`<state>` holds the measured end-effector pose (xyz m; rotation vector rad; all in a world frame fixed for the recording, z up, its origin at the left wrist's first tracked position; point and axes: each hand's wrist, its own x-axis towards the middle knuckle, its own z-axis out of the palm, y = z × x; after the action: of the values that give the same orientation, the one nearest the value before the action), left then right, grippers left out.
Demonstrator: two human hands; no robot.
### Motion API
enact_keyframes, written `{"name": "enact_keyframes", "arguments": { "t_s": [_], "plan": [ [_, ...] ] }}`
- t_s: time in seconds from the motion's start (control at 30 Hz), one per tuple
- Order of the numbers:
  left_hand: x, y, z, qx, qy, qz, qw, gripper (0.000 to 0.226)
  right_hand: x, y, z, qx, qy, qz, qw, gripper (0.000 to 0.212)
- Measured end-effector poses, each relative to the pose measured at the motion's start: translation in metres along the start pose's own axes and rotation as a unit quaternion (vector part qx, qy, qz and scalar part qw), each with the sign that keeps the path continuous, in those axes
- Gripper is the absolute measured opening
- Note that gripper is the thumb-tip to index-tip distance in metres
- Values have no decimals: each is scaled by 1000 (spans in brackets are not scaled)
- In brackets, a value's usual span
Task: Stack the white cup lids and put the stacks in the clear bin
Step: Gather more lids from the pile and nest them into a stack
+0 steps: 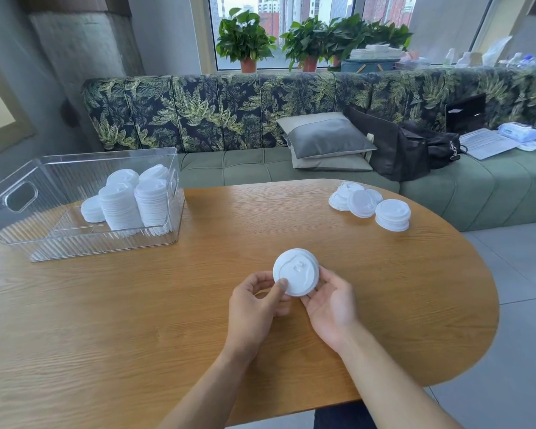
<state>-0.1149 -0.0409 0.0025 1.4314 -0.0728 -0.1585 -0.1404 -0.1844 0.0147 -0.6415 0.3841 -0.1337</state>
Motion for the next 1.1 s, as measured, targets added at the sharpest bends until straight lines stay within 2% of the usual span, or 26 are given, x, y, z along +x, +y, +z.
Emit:
{"name": "enact_keyframes", "arguments": {
  "t_s": [0.27, 0.4, 0.53, 0.83, 0.97, 1.1],
  "plan": [
    [1, -1, 1, -6, 15, 4, 1000, 26, -2, 0, -1, -1, -12, 0, 1000, 30],
    [-1, -1, 2, -4, 9, 16, 1000, 23, -5, 1, 4, -53, -38, -20, 998, 37],
    [-2, 2, 1, -2, -6, 24, 1000, 23, -7, 1, 3, -46, -47, -24, 998, 48],
    [0, 2, -2, -24, -8, 16, 1000, 19, -5, 2, -1, -45, -63, -13, 997, 35],
    [3, -1, -2, -22, 9, 15, 1000, 20, -5, 3, -1, -71, -73, -11, 995, 38],
    [0, -2, -1, -11, 34, 27, 999, 19, -5, 3, 0, -78, -67, -12, 995, 23]
  ]
}}
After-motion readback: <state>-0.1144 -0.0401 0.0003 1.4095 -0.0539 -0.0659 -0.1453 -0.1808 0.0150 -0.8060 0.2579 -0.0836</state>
